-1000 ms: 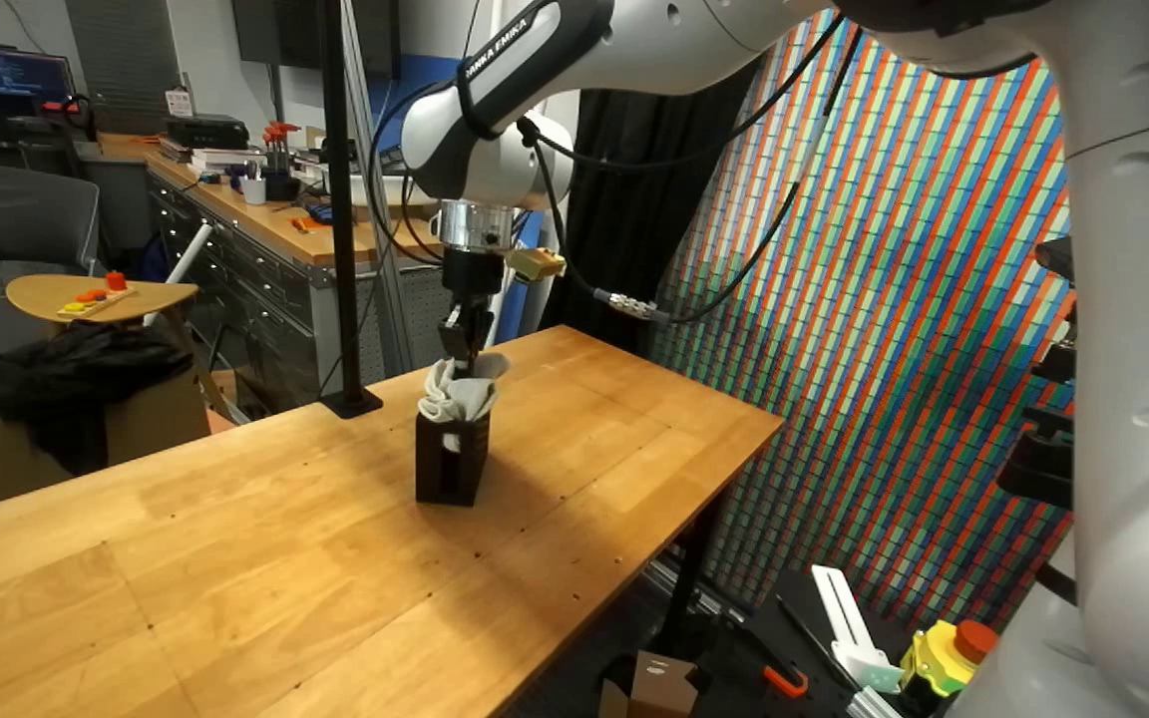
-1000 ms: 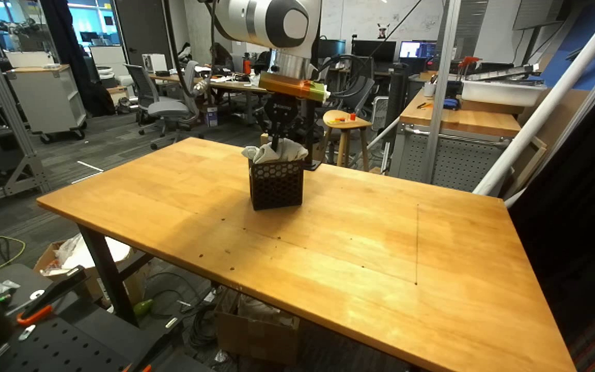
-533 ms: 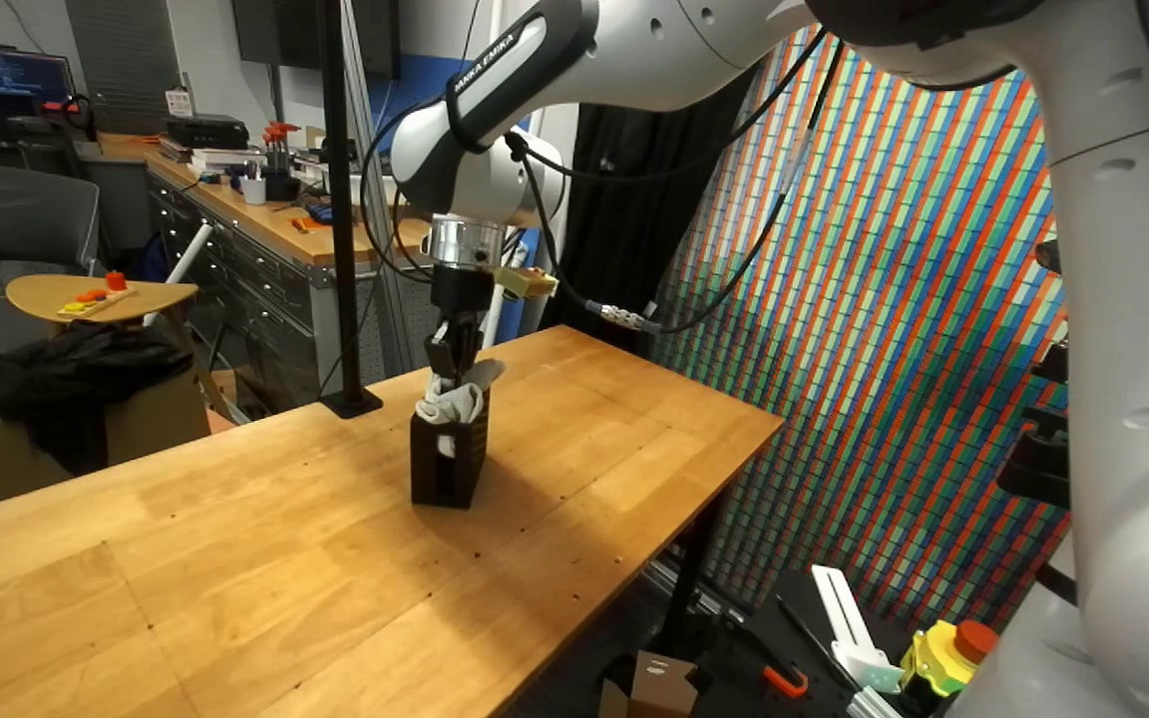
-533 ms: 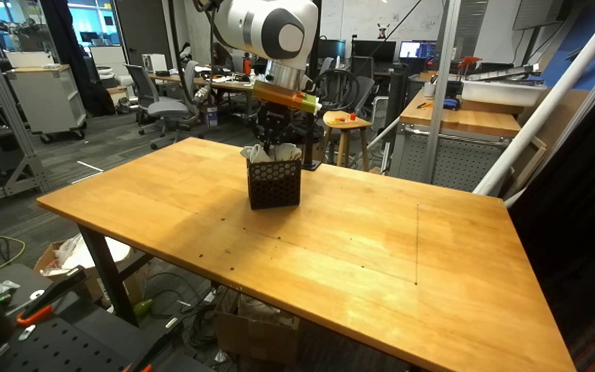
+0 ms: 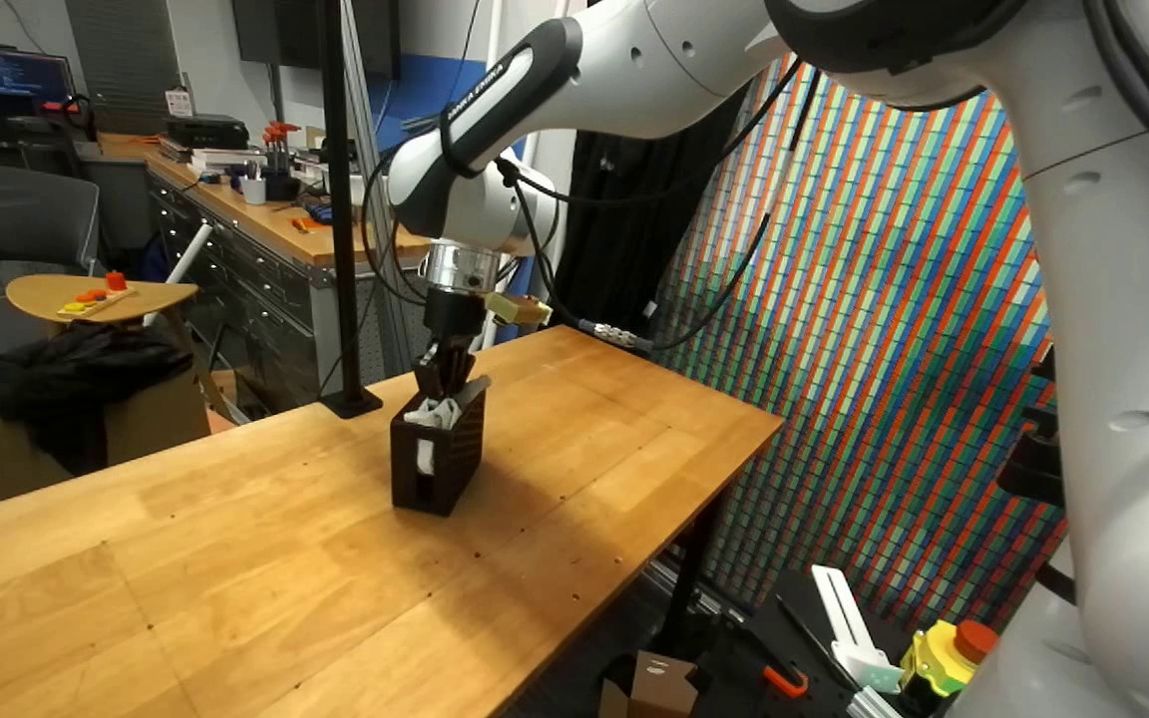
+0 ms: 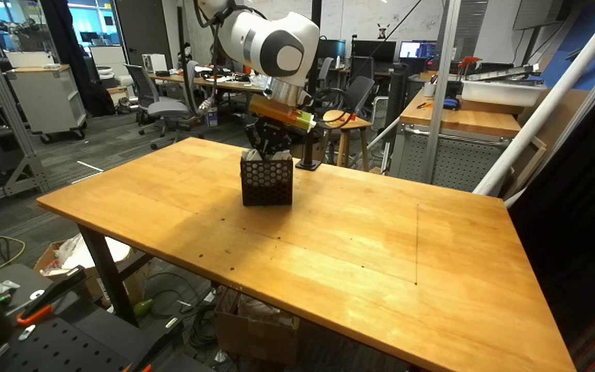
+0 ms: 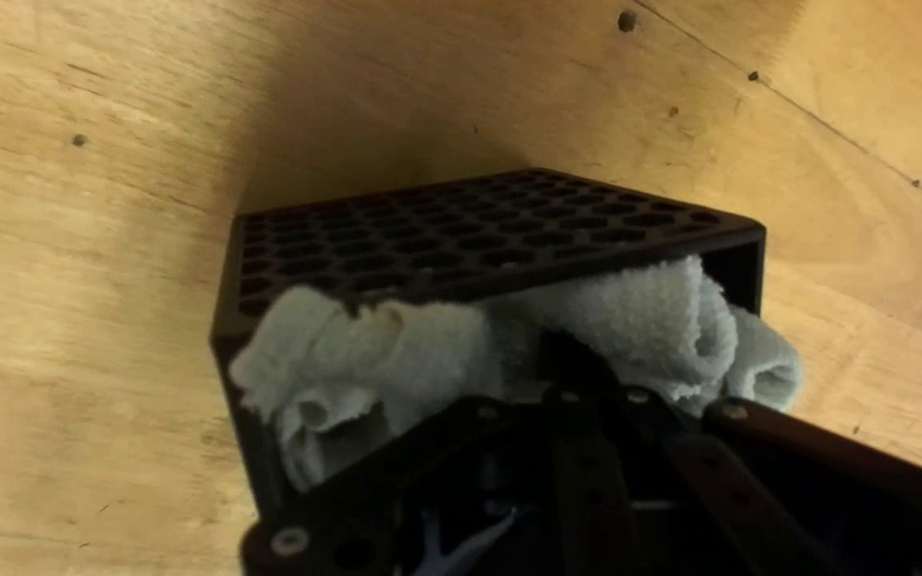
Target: Put the white towel in the black object
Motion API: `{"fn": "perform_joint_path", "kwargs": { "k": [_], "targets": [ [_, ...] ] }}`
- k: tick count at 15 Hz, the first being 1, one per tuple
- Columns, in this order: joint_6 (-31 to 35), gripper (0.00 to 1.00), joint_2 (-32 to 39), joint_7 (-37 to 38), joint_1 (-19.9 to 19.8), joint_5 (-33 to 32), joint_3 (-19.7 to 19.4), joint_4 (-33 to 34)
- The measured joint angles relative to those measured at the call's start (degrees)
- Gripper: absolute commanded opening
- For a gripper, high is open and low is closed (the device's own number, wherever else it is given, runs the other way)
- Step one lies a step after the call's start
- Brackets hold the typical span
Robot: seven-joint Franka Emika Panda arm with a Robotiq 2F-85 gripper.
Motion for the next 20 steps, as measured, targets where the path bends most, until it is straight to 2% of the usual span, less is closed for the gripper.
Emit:
{"fn": "perform_joint_path", "kwargs": {
  "k": [8, 11, 15, 20],
  "targets": [
    [0.0, 0.02, 9.0, -6.3, -1.1, 9.8, 6.2, 3.1],
    [-1.9, 0.02, 11.4, -7.7, -1.2, 10.8, 7.3, 5.8],
    [-2.7, 0.02, 10.5, -7.2, -1.3, 8.7, 5.2, 7.5],
    [-2.8, 0.06, 2.3, -4.4, -1.4, 0.3, -0.5, 7.4]
  ]
}}
